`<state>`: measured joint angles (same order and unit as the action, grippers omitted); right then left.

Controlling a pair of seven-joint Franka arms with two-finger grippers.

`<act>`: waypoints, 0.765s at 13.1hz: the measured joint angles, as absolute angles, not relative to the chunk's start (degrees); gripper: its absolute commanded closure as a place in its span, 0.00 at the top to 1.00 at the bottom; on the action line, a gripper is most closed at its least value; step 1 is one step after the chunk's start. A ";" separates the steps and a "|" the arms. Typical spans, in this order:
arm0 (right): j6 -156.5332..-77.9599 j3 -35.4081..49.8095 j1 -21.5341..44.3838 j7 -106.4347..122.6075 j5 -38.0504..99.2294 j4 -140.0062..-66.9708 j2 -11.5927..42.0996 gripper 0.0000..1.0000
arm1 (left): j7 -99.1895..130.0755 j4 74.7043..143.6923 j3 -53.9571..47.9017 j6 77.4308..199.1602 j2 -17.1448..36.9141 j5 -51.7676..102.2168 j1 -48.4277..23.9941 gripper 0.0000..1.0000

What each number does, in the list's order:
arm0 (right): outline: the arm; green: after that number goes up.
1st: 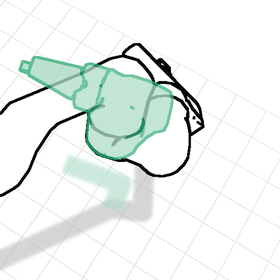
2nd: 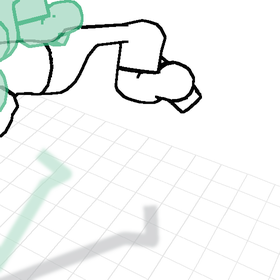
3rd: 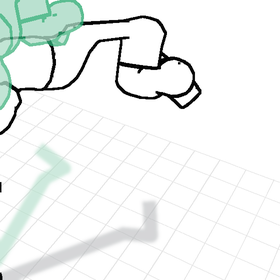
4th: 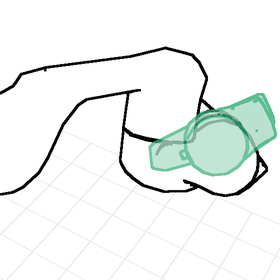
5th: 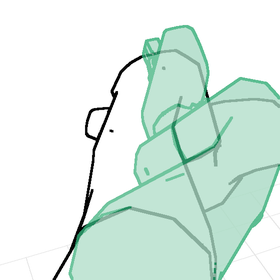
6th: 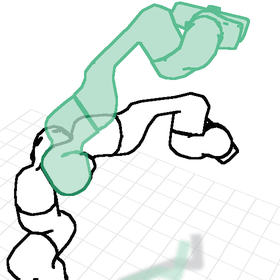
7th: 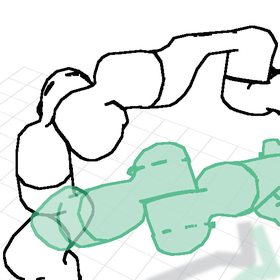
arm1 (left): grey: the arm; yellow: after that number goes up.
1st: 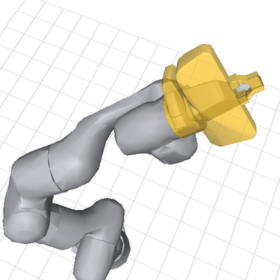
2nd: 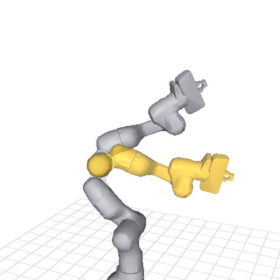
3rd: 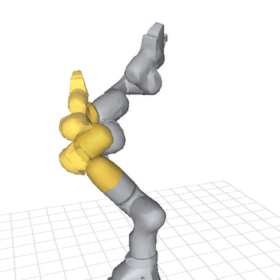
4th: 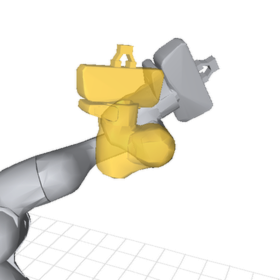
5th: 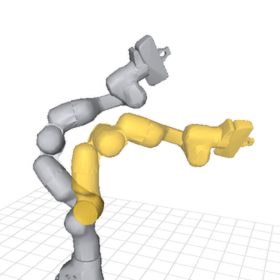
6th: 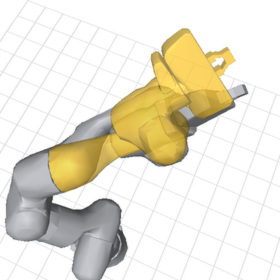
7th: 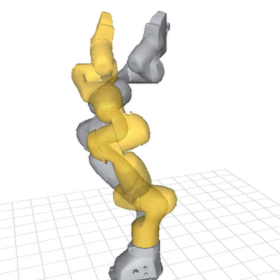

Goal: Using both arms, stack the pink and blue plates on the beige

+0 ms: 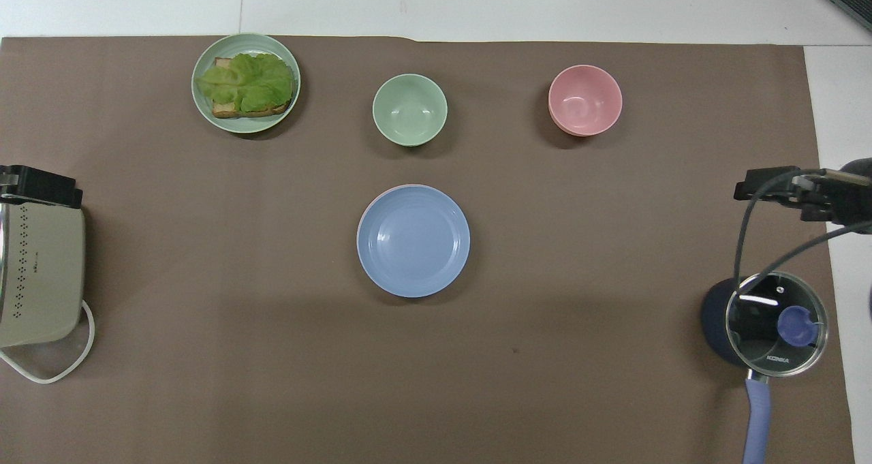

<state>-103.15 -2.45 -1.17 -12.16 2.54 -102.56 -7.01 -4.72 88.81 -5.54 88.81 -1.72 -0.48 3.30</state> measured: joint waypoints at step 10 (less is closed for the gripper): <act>-91.36 -1.05 -0.25 -10.32 -0.20 -88.10 -0.15 1.00 | -4.72 88.81 -5.54 88.81 -1.72 -0.48 3.30 1.00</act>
<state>-91.36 -1.05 -0.25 -10.32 -0.20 -88.10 -0.15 -4.72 88.81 -5.54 88.81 -1.72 -0.48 3.30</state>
